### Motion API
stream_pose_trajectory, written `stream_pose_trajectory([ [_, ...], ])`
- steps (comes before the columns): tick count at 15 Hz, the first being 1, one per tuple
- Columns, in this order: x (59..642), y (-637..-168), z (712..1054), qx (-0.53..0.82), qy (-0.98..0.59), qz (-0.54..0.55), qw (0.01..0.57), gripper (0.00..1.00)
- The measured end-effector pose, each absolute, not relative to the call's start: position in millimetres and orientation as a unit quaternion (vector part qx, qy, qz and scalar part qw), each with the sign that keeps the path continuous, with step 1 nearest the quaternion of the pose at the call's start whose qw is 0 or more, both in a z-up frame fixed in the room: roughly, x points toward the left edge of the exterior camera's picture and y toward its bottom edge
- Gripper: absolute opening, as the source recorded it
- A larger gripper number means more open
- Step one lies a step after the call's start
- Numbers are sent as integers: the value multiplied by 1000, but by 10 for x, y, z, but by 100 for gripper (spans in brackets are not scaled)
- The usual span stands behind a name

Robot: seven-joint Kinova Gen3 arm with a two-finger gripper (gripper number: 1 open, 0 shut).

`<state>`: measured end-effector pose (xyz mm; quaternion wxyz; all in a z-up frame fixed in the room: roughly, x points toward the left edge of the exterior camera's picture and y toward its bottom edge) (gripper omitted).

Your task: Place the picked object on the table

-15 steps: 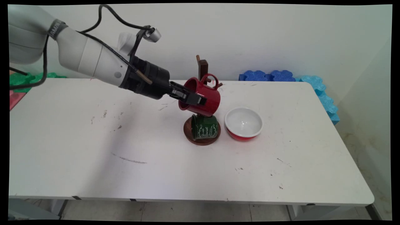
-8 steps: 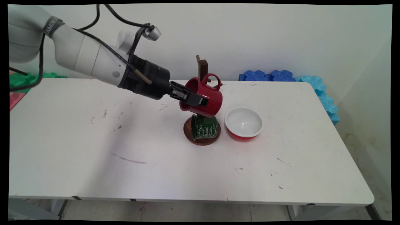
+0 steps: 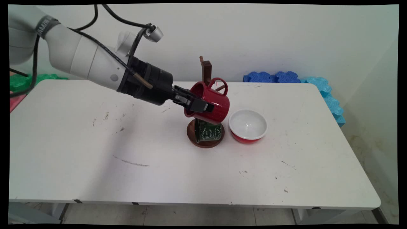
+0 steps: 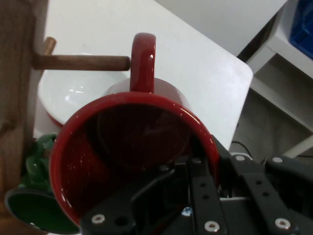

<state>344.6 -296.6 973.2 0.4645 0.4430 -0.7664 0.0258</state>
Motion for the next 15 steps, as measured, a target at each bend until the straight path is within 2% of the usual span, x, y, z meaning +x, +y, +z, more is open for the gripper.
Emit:
stream_pose_trajectory([
  [8, 3425, -2774, 9795, 435, -773, 14, 461, 0],
  [15, 3616, -2583, 9789, 414, -802, 27, 431, 0],
])
